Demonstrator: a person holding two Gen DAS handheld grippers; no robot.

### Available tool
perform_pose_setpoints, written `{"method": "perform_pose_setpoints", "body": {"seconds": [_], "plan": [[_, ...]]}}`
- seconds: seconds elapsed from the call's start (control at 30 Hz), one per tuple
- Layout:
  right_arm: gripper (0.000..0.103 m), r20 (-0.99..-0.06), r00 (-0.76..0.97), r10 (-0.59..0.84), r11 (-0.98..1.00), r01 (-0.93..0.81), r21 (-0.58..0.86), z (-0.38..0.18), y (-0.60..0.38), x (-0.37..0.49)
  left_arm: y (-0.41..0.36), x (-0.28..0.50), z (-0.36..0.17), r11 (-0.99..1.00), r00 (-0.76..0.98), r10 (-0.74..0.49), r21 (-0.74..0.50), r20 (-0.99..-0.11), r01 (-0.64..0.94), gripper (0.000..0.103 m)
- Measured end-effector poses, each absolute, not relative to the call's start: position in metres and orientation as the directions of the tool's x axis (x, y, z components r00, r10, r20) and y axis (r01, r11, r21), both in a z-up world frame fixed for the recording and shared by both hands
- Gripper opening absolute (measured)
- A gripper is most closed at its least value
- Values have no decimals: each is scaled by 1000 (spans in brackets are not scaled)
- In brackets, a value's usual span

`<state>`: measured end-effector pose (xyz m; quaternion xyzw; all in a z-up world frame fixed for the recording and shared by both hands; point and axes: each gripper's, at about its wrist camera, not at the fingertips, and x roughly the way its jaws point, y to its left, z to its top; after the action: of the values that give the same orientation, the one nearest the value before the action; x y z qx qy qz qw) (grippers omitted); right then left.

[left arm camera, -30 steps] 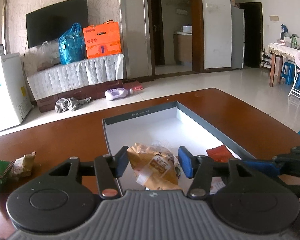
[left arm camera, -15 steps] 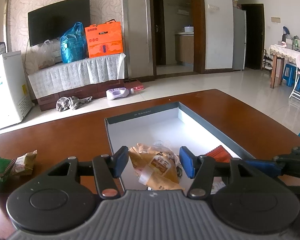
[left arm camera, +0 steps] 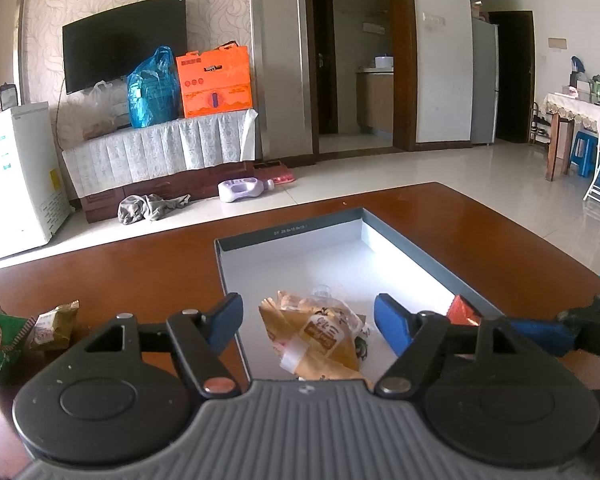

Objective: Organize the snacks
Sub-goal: 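Open the left tool to drop the bread packet into the grey box, then move both open tools away from the box toward the green chip bag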

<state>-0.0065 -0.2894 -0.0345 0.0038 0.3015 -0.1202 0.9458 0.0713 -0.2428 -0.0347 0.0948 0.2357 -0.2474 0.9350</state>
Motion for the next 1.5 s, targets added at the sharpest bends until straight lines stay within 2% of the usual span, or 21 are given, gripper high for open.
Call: {"method": "perform_pose_setpoints", "body": {"seconds": [0.07,0.2,0.33,0.5,0.6,0.73,0.97,1.1,1.27,1.5], "plan": [[54,-568,791,-226,971,228,-69,-33,-288,-7,-243,71,-35,861,767,-418,58,-487,505,77],[72,-560,795,-231,970,231,-73,-31,-287,-8,-242,72,-33,865,767,-420,42,-485,500,78],[81,-547,803,-234,970,229,-79,-29,-285,-9,-241,71,-33,872,774,-412,39,-481,488,81],[97,-505,817,-279,960,254,-121,-26,-284,-12,-233,72,-33,887,793,-392,39,-466,461,81],[103,-492,815,-307,952,270,-147,-25,-282,-12,-230,72,-32,893,796,-382,35,-470,449,81],[103,-497,805,-322,946,284,-154,-24,-281,-10,-227,73,-31,900,801,-367,36,-472,434,82],[103,-511,805,-302,949,303,-82,-16,-285,-9,-217,74,-24,924,825,-333,19,-457,383,90],[103,-543,765,-347,933,342,-114,-10,-283,0,-207,79,-20,936,833,-309,7,-460,351,91],[103,-499,784,-370,927,348,-142,-11,-282,-5,-196,81,-19,943,839,-290,10,-460,332,91],[103,-445,817,-367,923,381,-62,-8,-293,-13,-182,84,-18,953,859,-260,25,-440,301,91]]}}
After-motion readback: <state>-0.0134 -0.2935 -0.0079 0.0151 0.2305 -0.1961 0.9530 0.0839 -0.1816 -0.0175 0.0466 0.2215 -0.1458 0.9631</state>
